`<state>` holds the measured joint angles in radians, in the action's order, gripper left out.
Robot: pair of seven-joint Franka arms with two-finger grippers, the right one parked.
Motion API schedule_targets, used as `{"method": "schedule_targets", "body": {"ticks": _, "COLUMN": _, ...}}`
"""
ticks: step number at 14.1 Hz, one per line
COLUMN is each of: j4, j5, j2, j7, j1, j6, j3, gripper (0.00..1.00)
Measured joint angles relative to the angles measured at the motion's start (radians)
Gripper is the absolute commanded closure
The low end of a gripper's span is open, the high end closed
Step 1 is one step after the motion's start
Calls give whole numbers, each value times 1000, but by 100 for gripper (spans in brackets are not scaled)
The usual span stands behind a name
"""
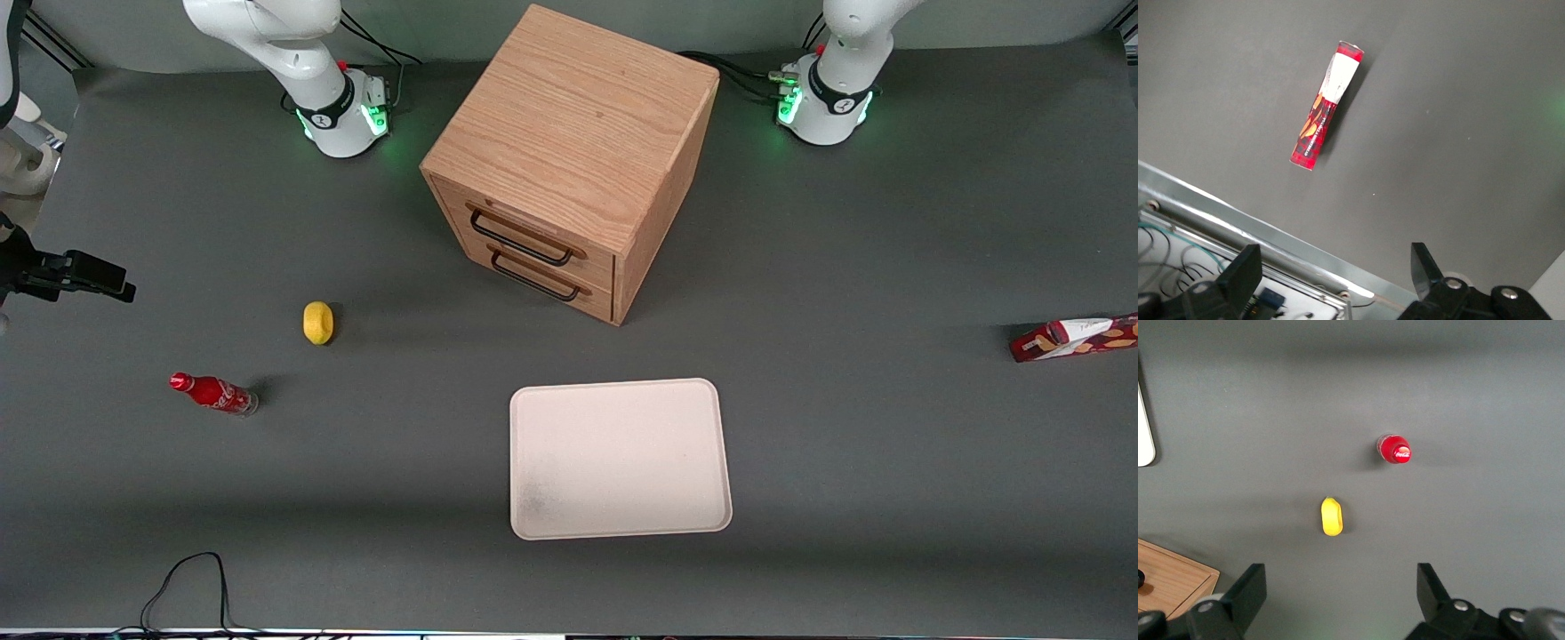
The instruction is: Place red cookie box on tray
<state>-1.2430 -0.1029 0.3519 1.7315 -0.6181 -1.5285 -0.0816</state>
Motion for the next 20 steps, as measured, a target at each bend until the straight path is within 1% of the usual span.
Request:
{"method": "schedule_targets", "body": {"ticks": 1, "j4": -2, "j5": -1, "j2": 3, "j7": 24, "j1": 1, "j6": 0, "j3": 7, "gripper": 3}}
{"method": "schedule_targets", "body": {"ticks": 4, "j4": -52, "j5": -2, "j2": 11, "j7": 78, "j1": 6, "j6": -23, "j3": 18, "gripper": 3}}
{"method": "schedule_targets", "body": {"ticks": 7, "j4": -203, "j5": -3, "j2": 16, "j7": 96, "j1": 23, "j6": -189, "j3": 22, "gripper": 2}}
{"method": "schedule_targets", "body": {"ticks": 10, "j4": -406, "j5": -5, "j2": 13, "j7": 122, "j1": 32, "j6": -435, "j3": 23, "gripper": 2}}
{"method": "schedule_targets", "body": {"ticks": 13, "j4": -563, "j5": -5, "j2": 13, "j7": 163, "j1": 32, "j6": -638, "j3": 23, "gripper": 1}}
{"method": "schedule_targets", "body": {"ticks": 17, "j4": -676, "j5": -5, "j2": 21, "j7": 226, "j1": 33, "j6": -796, "j3": 23, "gripper": 1}}
{"method": "schedule_targets", "body": {"ticks": 20, "j4": -697, "j5": -5, "j2": 60, "j7": 268, "j1": 34, "j6": -870, "j3": 30, "gripper": 1}}
